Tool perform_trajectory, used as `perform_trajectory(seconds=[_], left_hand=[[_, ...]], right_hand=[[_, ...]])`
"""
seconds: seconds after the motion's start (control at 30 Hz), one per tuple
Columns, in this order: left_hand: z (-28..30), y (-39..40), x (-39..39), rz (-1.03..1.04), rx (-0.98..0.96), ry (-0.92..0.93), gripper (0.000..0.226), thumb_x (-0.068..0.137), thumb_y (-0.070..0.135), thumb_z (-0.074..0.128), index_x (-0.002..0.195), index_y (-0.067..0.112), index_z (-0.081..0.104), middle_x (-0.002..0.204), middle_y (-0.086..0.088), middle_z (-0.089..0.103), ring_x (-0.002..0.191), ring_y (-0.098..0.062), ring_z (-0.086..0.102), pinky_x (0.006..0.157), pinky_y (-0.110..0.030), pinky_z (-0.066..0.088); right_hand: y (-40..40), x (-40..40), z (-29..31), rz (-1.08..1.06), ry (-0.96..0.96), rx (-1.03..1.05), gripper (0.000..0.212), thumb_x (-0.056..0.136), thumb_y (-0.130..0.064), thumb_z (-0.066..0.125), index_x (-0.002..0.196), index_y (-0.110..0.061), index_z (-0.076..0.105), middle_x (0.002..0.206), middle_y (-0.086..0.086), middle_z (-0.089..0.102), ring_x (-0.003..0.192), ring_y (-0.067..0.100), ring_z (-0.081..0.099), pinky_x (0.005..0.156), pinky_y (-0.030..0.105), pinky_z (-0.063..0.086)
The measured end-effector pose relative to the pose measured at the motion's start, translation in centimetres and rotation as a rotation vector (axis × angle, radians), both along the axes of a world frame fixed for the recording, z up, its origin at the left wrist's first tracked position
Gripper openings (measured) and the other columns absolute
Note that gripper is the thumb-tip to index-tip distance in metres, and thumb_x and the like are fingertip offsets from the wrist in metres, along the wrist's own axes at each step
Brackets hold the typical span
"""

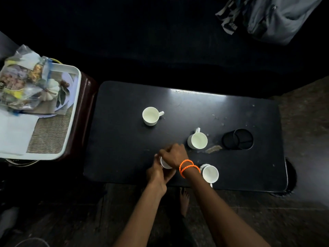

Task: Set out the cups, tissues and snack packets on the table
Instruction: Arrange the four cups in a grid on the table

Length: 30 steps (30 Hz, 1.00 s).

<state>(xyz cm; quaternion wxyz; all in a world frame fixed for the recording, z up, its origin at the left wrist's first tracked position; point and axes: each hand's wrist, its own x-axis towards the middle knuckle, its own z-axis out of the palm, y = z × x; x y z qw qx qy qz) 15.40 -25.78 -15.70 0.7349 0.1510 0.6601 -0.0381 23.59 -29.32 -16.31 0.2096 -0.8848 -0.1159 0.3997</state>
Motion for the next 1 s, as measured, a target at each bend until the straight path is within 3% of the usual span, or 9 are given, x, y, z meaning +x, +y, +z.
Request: perform_trajectory(seconds=[0.1,0.17,0.23,0.4,0.57,0.63,0.77,0.9,1.0], left_hand=[[0.5,-1.5,-0.7,0.041,-0.078,-0.020,0.034,0.108,0.034,0.046,0.092,0.016,0.070,0.104,-0.016,0.073,0.086,-0.030,0.070,0.053,-0.037,0.064],[0.5,-2.2,-1.3,0.057,-0.098,-0.011,0.035,0.109,0.032,0.043,0.091,0.016,0.070,0.095,-0.014,0.073,0.081,-0.028,0.069,0.047,-0.034,0.062],[0.2,-2.7,-1.8,0.047,-0.109,-0.013,0.035,0.109,0.030,0.042,0.095,0.015,0.070,0.094,-0.012,0.073,0.082,-0.028,0.069,0.049,-0.035,0.063],[-0.4,-3.2,-2.7,-0.003,-0.132,0.009,0.030,0.107,0.028,0.045,0.101,0.011,0.070,0.101,-0.015,0.074,0.085,-0.029,0.071,0.046,-0.035,0.060],[-1.3,-3.4,-3.7,-0.013,-0.151,-0.004,0.027,0.106,0.028,0.048,0.112,0.011,0.069,0.110,-0.018,0.074,0.095,-0.032,0.072,0.058,-0.038,0.064],[-1.6,-3.3,-4.0,-0.026,-0.161,-0.003,0.029,0.107,0.029,0.048,0.109,0.010,0.069,0.104,-0.018,0.076,0.094,-0.033,0.073,0.065,-0.041,0.063],[-1.8,-2.9,-4.1,-0.059,-0.205,0.006,0.045,0.108,0.043,0.039,0.115,0.008,0.067,0.078,-0.020,0.079,0.074,-0.036,0.077,0.061,-0.046,0.065],[-2.7,-0.9,-4.4,-0.245,-0.131,0.203,0.069,0.101,0.065,0.039,0.143,0.011,0.049,0.125,-0.019,0.059,0.109,-0.042,0.060,0.086,-0.056,0.055],[-3.7,3.0,-3.0,-0.414,0.296,0.315,0.063,0.103,0.054,0.045,0.135,0.000,0.055,0.142,-0.025,0.057,0.126,-0.047,0.058,0.102,-0.058,0.052]], right_hand=[[-1.0,-0.7,-0.3,0.116,0.047,-0.071,0.041,0.085,-0.044,0.049,0.053,-0.017,0.047,0.096,0.014,0.073,0.114,0.037,0.057,0.096,0.044,0.045],[-1.5,-1.2,-0.3,0.149,0.069,-0.095,0.034,0.083,-0.046,0.048,0.064,-0.019,0.056,0.102,0.011,0.071,0.118,0.035,0.051,0.097,0.047,0.045],[-2.0,-1.8,-0.1,0.140,0.056,-0.094,0.029,0.082,-0.046,0.051,0.076,-0.022,0.066,0.100,0.010,0.069,0.118,0.031,0.045,0.095,0.045,0.046],[-2.6,-2.8,-0.2,0.196,0.045,-0.109,0.028,0.081,-0.045,0.051,0.077,-0.022,0.068,0.090,0.006,0.061,0.119,0.029,0.041,0.093,0.046,0.042],[-2.7,-3.5,-0.6,0.251,0.062,-0.117,0.034,0.082,-0.047,0.050,0.085,-0.021,0.071,0.100,0.009,0.067,0.121,0.028,0.040,0.093,0.047,0.040],[-2.8,-3.7,-0.9,0.249,0.064,-0.119,0.035,0.081,-0.048,0.050,0.087,-0.022,0.072,0.098,0.008,0.067,0.119,0.027,0.041,0.092,0.047,0.040],[-3.2,-3.4,-1.0,0.224,0.092,-0.114,0.035,0.081,-0.048,0.050,0.093,-0.025,0.073,0.107,0.004,0.070,0.119,0.027,0.045,0.097,0.044,0.044],[-3.3,-1.6,-1.0,0.031,0.068,0.002,0.030,0.084,-0.032,0.059,0.107,-0.023,0.076,0.110,0.004,0.076,0.112,0.029,0.064,0.100,0.036,0.049],[-1.7,0.7,-0.9,-0.147,-0.011,0.080,0.029,0.086,-0.023,0.063,0.110,-0.015,0.076,0.109,0.008,0.077,0.103,0.023,0.070,0.093,0.023,0.050]])
